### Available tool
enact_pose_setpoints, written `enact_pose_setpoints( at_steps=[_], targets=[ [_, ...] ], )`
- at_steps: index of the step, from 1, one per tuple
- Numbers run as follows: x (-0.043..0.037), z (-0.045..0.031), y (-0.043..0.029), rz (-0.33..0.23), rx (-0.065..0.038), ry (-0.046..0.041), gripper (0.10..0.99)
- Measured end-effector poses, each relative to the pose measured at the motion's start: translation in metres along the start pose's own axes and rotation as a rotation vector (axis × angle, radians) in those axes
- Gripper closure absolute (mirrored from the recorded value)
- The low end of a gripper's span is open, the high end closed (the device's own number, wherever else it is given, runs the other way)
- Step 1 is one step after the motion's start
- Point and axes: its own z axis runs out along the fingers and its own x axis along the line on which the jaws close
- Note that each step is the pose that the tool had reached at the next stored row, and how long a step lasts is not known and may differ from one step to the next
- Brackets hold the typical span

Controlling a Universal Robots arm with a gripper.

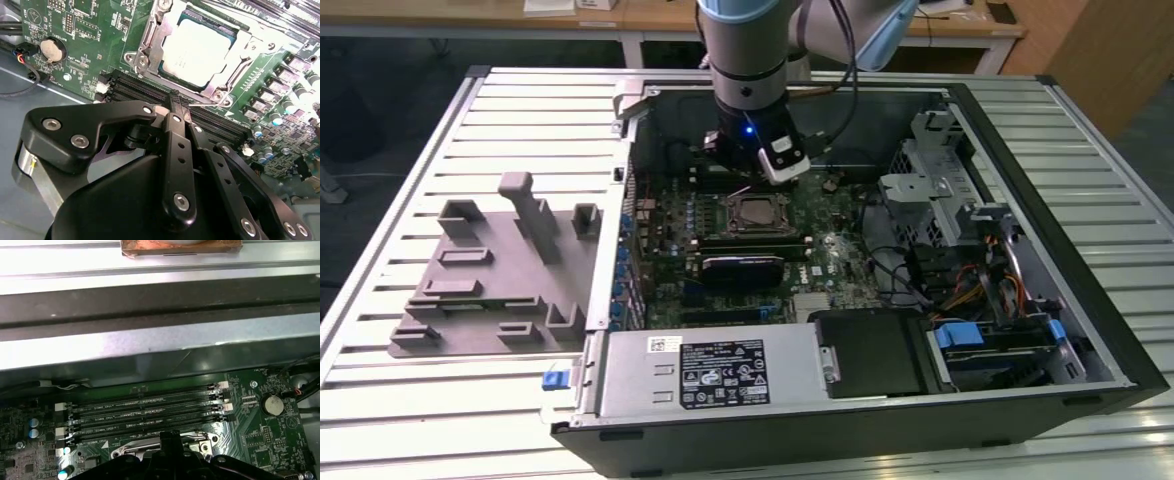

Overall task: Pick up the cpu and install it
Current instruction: 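Install the first cpu locking lever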

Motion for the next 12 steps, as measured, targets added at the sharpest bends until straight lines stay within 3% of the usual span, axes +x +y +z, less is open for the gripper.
enact_pose_setpoints(
  at_steps=[7, 12],
  targets=[
    [-0.0018, 0.0043, 0.0067, -0.005, 0.040, -0.0051, 0.980],
    [-0.0018, 0.0051, 0.0078, -0.005, 0.043, -0.0055, 0.980]
  ],
)
